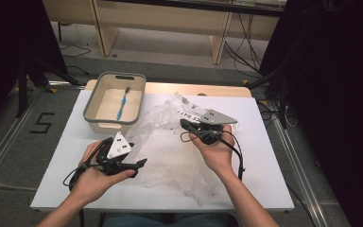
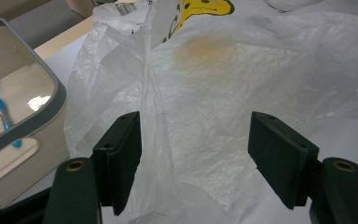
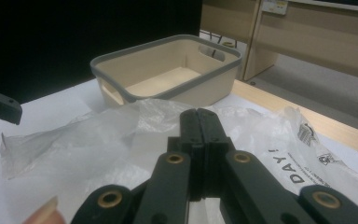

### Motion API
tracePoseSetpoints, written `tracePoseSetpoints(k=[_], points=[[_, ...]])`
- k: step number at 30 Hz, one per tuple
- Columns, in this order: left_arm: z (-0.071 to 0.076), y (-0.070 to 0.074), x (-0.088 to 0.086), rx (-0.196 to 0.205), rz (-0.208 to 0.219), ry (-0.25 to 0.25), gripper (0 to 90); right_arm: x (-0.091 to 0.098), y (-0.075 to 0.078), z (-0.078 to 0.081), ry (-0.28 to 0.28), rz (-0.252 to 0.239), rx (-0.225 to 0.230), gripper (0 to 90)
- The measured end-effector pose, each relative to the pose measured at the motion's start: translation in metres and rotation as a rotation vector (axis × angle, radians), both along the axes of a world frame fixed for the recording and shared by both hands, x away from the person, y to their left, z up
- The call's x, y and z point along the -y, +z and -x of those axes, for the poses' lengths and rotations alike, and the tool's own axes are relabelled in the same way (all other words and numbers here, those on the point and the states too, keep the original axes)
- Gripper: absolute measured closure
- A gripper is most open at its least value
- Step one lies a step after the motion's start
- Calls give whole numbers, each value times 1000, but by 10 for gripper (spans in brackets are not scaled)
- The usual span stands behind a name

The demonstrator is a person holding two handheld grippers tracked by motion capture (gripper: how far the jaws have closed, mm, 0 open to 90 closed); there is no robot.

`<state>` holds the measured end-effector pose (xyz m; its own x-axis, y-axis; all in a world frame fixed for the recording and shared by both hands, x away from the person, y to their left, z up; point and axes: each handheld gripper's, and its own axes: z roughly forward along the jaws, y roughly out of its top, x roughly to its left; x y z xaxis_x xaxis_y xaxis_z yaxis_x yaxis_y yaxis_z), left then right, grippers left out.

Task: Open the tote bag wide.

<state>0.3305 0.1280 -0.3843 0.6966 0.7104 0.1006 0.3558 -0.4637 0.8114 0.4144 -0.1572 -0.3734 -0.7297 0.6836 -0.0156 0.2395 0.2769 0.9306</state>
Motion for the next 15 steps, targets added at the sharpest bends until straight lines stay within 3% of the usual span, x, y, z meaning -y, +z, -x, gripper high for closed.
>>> tracePoseSetpoints(k=[15], points=[[-18,19,-21,19,26,53,301,1,-1,-1,-4,3,-2,900]])
